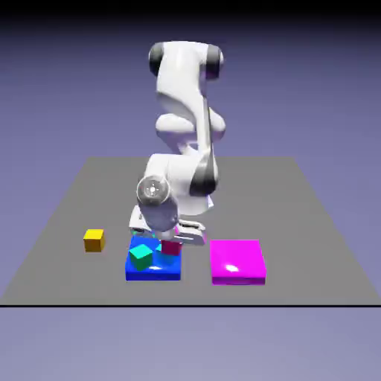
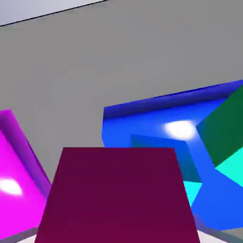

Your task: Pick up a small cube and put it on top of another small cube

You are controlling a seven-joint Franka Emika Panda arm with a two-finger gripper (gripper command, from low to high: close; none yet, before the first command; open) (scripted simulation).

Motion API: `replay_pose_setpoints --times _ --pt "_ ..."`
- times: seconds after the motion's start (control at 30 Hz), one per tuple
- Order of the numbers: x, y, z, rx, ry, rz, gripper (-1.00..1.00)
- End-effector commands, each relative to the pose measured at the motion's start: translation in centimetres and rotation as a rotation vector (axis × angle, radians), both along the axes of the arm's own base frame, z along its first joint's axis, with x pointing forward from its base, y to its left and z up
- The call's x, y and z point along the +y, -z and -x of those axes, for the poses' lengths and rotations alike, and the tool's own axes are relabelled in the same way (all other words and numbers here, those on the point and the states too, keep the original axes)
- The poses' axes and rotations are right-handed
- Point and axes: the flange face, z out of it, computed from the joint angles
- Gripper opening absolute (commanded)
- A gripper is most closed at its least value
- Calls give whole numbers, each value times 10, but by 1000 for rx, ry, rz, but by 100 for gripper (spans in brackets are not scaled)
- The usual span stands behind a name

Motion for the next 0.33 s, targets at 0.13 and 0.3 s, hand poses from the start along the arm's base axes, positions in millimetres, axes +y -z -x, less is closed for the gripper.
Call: replay_pose_setpoints --times 0.13,0.3 --pt "1 46 21 1 -6 1 -100" --pt "0 30 14 1 -6 1 100"
